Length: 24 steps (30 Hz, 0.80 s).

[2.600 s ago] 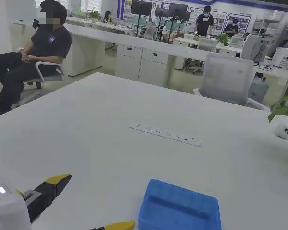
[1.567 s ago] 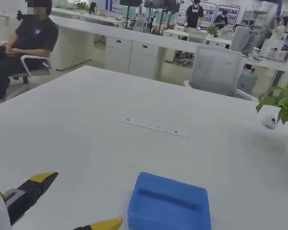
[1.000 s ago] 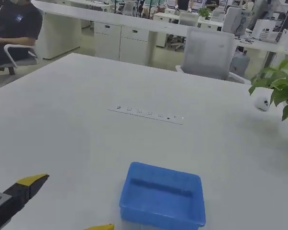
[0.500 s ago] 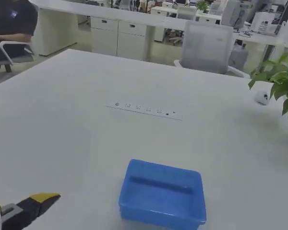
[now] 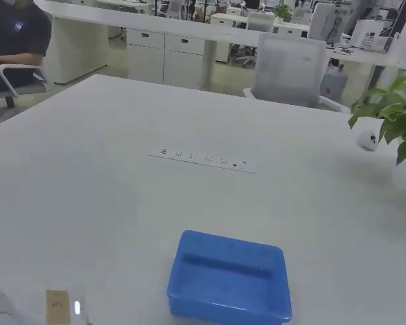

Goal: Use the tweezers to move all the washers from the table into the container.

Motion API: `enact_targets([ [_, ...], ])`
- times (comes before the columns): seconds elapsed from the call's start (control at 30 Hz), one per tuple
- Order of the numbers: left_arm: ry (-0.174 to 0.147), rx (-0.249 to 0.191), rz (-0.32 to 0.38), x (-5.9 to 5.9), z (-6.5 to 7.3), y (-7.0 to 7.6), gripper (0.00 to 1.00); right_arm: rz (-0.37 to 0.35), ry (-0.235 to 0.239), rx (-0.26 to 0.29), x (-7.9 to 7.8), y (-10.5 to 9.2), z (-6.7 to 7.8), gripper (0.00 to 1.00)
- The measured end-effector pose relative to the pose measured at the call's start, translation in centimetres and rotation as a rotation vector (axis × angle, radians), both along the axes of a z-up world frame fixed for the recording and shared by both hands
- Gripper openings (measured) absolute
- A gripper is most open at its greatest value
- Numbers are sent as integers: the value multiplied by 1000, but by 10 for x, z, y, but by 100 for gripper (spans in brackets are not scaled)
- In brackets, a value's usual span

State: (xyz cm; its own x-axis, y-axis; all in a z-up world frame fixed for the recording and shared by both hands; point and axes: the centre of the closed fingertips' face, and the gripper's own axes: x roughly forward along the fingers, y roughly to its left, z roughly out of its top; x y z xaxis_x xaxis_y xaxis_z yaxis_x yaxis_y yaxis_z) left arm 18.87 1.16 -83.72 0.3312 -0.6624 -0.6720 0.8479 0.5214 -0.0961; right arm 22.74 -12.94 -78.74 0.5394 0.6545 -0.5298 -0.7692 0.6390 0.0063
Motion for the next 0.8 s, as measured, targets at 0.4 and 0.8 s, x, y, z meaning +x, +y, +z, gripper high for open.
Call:
enact_targets([
  [0.4,55,107,-101,0,-25,-5,23,-15,8,-1,-5,-2,-6,32],
  [0.8,26,226,-208,1,-40,-4,3,-8,11,-26,-7,-4,-11,30],
])
